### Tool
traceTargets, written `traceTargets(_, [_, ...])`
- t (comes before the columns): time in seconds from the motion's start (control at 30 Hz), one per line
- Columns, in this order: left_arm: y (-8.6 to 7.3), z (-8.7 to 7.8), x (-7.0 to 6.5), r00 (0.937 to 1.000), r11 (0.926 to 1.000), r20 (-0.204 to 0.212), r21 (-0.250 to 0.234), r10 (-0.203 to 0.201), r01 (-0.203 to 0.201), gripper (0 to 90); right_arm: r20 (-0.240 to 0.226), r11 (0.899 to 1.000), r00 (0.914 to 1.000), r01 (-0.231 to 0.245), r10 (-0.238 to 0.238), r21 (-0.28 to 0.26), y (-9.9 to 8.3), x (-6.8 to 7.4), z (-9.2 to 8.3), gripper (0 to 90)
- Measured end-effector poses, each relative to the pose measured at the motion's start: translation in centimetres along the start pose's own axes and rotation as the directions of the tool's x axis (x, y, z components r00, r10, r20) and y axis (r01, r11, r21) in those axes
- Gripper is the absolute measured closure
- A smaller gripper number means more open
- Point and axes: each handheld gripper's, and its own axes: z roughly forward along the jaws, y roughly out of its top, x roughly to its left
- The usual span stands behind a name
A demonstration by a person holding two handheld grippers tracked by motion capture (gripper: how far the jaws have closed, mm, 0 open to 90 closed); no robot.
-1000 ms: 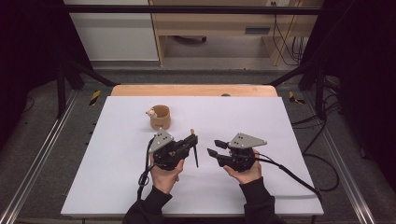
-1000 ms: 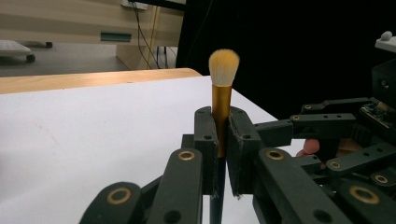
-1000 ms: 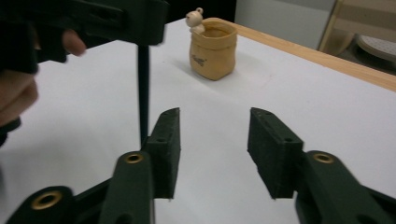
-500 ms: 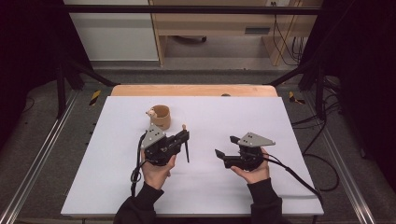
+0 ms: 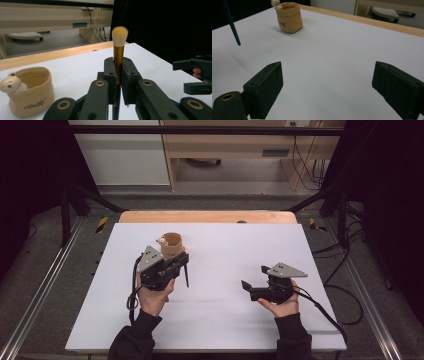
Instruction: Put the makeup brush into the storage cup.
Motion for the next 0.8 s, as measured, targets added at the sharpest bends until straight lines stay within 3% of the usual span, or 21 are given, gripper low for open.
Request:
traceTargets(0.33, [1.3,-0.2,2.0,0.9989,0.9999,-0.045,-0.002,0.014,-0.014,83.3,0.032,1.000,0.9994,-0.015,0.015,0.019,-1.1,-0.8,-0.7,7.5])
traceTargets(0.8, [2.5,0.3,3.4,0.9965,0.9998,-0.080,0.002,0.022,-0.022,83.3,0.063,0.999,0.9978,-0.020,0.019,0.029,-1.6,-1.3,-1.0,6.0])
